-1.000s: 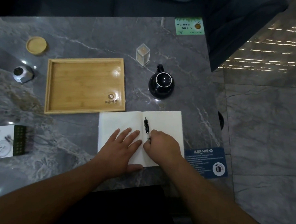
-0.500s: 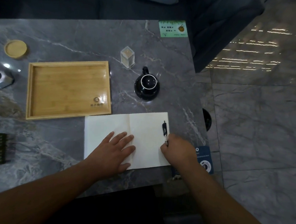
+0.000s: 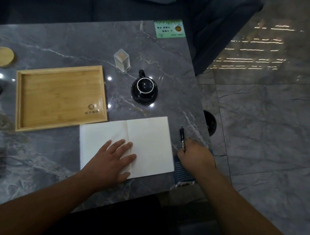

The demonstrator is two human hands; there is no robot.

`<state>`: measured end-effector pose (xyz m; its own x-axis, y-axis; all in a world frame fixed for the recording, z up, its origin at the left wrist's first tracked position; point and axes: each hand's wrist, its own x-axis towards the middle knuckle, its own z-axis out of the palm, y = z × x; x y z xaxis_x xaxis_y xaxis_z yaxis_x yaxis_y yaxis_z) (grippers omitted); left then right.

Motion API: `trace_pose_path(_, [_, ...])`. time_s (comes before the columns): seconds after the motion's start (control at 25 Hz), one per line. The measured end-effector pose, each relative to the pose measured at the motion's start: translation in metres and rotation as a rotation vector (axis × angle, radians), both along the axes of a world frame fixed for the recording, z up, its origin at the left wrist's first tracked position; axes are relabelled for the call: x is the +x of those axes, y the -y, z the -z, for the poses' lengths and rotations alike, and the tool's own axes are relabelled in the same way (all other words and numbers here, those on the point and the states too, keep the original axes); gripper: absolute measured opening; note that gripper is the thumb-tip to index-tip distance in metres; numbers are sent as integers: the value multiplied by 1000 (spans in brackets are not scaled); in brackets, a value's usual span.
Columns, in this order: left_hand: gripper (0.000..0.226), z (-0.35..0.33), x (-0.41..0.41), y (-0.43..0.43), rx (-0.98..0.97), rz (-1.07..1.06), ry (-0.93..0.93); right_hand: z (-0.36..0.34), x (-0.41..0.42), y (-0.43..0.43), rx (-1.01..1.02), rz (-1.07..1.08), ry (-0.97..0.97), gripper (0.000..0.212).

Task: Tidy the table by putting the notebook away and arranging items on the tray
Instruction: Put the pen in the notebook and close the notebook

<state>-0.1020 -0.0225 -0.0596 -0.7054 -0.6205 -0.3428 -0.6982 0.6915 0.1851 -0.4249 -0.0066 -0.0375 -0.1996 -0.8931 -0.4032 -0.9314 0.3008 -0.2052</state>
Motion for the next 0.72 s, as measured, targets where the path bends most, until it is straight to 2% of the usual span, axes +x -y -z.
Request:
trace_pose_path(0.16, [63, -1, 3, -3, -6, -17, -39, -4, 3, -3, -8, -8, -32, 25])
trace_pose_path(0.28, [75, -3, 15, -9, -18, -131, -20, -13, 18, -8, -152, -48, -1, 23])
trace_pose_path(0.36, [87, -6, 30, -16, -28, -350, 13, -18, 36, -16, -229, -212, 38, 20])
trace_pose_path(0.48, [95, -8, 51, -25, -4, -691, 87, -19, 53, -29, -152, -447, 81, 37])
trace_pose_path(0.56, [102, -9, 54, -28, 79, -904, 119, -18, 54, -34, -37, -482, 61, 46])
trace_pose_path(0.72, [107, -7, 38, -23, 265, -1376, 41, -16, 49, -38, 59, -476, 65, 51])
